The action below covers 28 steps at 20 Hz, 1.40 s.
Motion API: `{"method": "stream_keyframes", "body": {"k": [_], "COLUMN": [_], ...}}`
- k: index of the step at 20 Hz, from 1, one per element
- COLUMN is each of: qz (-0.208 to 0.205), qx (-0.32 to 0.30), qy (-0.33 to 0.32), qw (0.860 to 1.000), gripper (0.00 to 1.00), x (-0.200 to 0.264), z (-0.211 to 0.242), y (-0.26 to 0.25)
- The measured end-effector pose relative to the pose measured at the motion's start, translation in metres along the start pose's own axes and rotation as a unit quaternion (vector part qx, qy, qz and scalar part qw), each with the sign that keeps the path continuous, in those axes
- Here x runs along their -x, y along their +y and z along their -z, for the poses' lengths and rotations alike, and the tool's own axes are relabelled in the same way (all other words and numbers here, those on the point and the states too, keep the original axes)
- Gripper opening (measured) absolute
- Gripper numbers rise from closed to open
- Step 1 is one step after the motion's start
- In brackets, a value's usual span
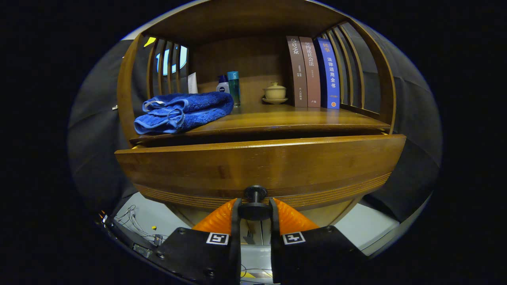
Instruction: Pull open the drawer, take out the items inside it, and place them on the countertop above the cabinet.
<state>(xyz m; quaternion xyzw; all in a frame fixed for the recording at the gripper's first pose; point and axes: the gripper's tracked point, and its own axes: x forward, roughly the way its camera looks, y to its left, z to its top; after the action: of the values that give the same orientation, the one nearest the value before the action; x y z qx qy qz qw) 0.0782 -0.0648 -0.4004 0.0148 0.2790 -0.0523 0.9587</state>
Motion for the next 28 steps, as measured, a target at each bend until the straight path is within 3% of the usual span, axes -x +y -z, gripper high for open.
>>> {"method": "stream_keyframes", "body": {"k": [11,21,25,28], "qz": [0.001,0.000,0.008,0.018], "qx": [-0.007,-0.020,-0.027,-0.035], "qy": [0.036,0.060,0.073,0.057], "qw": [0.999,0.998,0.997,0.998], "gripper": [0.34,0.34,0.54,0.90], "x": [0.101,0.124,0.128,0.147], "z": [0.043,0.065,0.064,0.040], "y": [-0.001,0.001,-0.004,-0.005]}}
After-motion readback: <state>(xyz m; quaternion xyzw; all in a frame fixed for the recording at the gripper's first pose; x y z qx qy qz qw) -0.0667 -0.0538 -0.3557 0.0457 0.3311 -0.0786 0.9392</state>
